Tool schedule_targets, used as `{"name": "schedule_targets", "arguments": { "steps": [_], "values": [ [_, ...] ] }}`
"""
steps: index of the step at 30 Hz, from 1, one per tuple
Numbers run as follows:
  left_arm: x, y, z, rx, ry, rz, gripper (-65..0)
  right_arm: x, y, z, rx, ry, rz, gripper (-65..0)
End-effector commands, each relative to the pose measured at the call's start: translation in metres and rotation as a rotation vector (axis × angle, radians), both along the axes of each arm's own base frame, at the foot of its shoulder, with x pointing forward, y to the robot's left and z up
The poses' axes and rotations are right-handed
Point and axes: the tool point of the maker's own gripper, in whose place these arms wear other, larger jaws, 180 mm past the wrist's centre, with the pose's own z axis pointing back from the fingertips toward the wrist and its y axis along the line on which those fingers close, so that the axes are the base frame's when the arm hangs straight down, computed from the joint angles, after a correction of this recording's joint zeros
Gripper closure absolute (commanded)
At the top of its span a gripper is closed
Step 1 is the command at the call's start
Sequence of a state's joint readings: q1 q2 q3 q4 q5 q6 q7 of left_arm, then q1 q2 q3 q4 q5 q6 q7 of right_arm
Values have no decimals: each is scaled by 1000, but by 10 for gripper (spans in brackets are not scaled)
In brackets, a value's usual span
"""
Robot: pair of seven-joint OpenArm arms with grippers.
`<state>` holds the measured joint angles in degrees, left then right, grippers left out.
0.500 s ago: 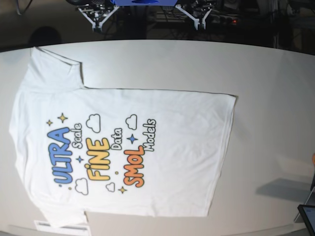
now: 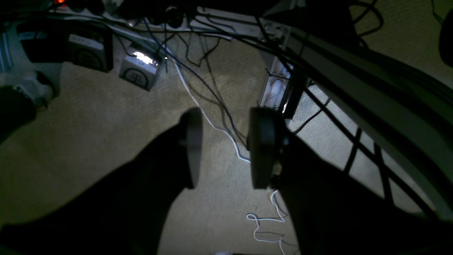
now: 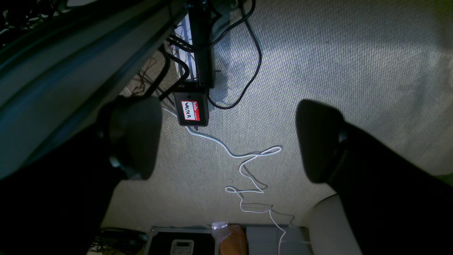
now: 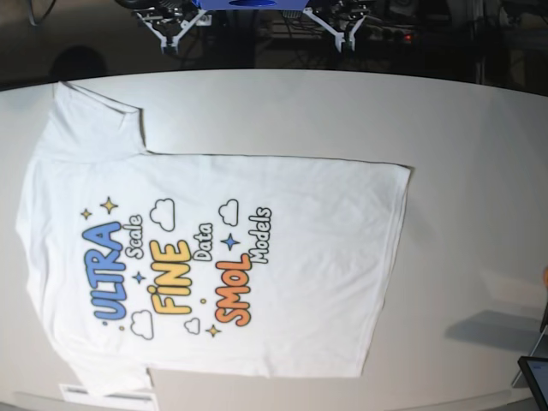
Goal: Fold the T-shirt properly
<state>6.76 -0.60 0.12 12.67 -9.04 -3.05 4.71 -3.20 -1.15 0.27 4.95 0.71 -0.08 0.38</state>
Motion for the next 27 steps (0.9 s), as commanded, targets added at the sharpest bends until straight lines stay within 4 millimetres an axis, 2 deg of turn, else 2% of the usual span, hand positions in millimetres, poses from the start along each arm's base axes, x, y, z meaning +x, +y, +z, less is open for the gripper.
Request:
{"name": "schedule_targets", "arguments": {
  "steps": [1,14,16,20,25,26,27],
  "values": [
    [-2,1,0,4,1,-4,-225,1,1,0,-1,-6,-3,-573],
    [-2,1,0,4,-2,-5,-230,3,0,0,-1,-11,-3,-580],
    [-2,1,0,4,-2,-5,-230,3,6,0,35,-7,-2,-650],
    [-2,1,0,4,-2,-7,-230,2,31,3,168,-9,2,-650],
    [-2,1,0,3,-2,-13,-222,2,36,5,200,-11,3,-650],
    [-2,1,0,3,-2,-15,-202,2,36,5,200,-10,3,-567],
    [-3,1,0,3,0,-15,-143,2,35,5,199,-10,3,-447]
  ]
}}
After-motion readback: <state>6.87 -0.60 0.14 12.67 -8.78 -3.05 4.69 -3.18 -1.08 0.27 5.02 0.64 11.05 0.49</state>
